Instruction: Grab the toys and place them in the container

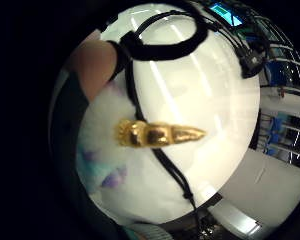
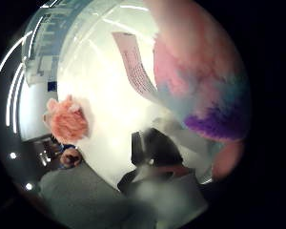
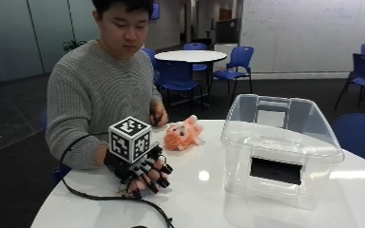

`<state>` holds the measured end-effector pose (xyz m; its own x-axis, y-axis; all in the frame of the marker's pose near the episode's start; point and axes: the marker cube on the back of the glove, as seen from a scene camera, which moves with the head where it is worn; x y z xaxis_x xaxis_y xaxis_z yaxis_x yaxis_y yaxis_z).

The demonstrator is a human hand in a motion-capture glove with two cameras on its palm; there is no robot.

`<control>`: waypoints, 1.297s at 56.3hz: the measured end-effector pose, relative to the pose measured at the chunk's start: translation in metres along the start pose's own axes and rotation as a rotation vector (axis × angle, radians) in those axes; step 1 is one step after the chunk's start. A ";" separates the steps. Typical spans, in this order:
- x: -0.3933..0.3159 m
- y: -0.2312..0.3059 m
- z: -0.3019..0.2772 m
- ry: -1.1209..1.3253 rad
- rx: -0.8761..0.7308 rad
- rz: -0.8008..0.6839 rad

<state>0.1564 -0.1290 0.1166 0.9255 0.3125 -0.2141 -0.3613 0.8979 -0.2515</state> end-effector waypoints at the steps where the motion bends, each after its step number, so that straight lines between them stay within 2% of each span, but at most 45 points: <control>1: 0.000 -0.001 0.000 0.008 0.007 0.000; 8: -0.002 -0.006 0.001 0.052 0.096 0.007; 15: -0.006 -0.012 0.002 0.073 0.361 0.004; 19: -0.006 -0.014 0.001 0.069 0.435 -0.004; 37: -0.005 -0.024 -0.026 -0.029 0.370 -0.019; 51: 0.000 -0.037 -0.211 -0.052 0.538 -0.085; 58: -0.008 -0.051 -0.246 -0.043 0.561 -0.113; 64: -0.040 -0.075 -0.246 -0.100 0.515 -0.194; 69: -0.097 -0.107 -0.254 -0.255 0.447 -0.320; 73: -0.146 -0.140 -0.263 -0.310 0.416 -0.357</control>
<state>0.0419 -0.3814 -0.0653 0.9934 -0.0095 0.1146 -0.0073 0.9894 0.1449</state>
